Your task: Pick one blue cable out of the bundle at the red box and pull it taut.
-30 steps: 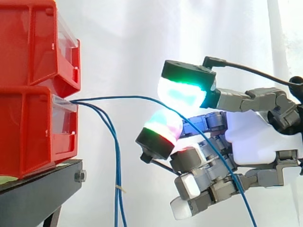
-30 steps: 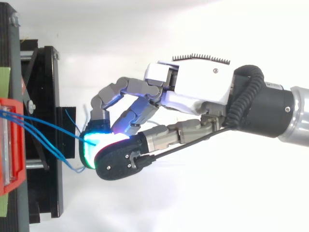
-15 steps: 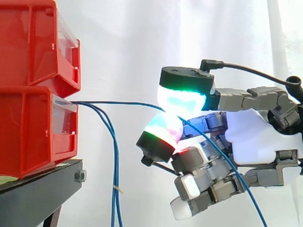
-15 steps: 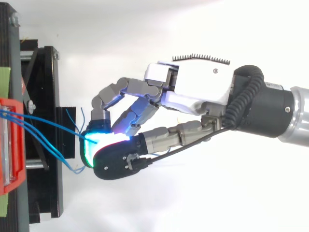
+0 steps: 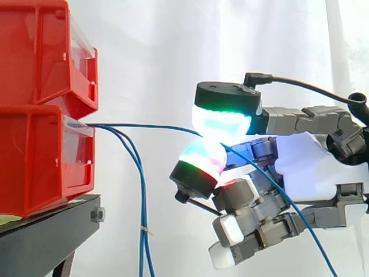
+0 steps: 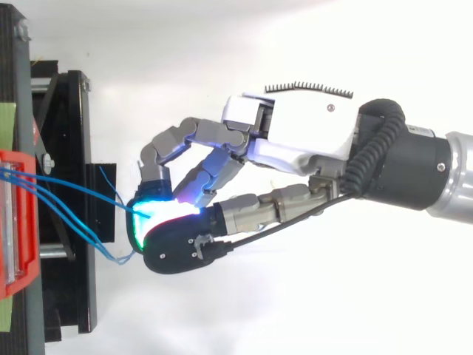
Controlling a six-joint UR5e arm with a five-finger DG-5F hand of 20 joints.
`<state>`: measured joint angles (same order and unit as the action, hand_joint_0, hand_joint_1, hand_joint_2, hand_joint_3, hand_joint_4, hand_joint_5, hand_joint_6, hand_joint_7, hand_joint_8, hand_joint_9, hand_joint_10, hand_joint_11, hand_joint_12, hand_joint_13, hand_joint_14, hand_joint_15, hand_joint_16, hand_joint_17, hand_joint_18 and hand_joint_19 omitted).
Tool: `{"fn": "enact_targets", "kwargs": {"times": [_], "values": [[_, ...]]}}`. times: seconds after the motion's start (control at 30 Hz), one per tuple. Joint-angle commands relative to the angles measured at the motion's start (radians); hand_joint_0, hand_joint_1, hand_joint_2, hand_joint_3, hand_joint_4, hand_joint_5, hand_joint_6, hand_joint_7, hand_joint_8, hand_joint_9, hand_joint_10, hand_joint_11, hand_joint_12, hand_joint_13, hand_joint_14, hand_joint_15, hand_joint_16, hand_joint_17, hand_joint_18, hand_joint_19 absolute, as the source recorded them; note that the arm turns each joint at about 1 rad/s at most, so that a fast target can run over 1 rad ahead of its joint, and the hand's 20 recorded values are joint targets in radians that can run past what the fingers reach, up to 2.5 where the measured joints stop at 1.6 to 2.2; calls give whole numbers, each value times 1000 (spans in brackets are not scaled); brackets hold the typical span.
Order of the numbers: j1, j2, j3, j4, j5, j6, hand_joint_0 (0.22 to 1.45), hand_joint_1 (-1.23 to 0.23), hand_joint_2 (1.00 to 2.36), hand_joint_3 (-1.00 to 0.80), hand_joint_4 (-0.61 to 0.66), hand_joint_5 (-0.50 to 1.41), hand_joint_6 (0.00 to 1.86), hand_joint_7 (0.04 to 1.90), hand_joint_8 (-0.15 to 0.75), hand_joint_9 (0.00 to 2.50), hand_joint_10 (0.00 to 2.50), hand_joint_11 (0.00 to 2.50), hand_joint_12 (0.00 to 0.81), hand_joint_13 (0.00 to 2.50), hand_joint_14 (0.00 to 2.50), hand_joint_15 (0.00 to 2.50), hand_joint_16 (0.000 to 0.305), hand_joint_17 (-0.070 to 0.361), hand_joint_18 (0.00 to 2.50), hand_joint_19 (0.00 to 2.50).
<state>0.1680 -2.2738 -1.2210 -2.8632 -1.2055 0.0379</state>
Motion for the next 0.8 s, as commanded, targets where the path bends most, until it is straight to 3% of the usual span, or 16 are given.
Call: {"fn": "enact_targets", "kwargs": {"times": [0.0, 0.13, 0.4, 0.77], "values": [[1, 0, 0, -16, -2, 0, 665, -815, 1008, 105, -58, -138, 924, 1322, 372, 1118, 4, 1310, 396, 914, 21, 644, 57, 129, 691, 398], [-1, 10, 0, -48, -3, -1, 664, -807, 1007, 114, -62, -135, 924, 1326, 370, 1124, 4, 1310, 401, 915, 21, 644, 58, 130, 683, 399], [-8, 71, 0, -162, 6, -41, 664, -800, 1001, 111, -59, -131, 922, 1304, 383, 1113, 3, 1279, 411, 902, 19, 634, 60, 134, 679, 402], [-21, 117, 0, -257, 7, -49, 663, -801, 1005, 108, -59, -130, 922, 1303, 389, 1108, 3, 1262, 411, 891, 21, 626, 60, 135, 675, 394]]}}
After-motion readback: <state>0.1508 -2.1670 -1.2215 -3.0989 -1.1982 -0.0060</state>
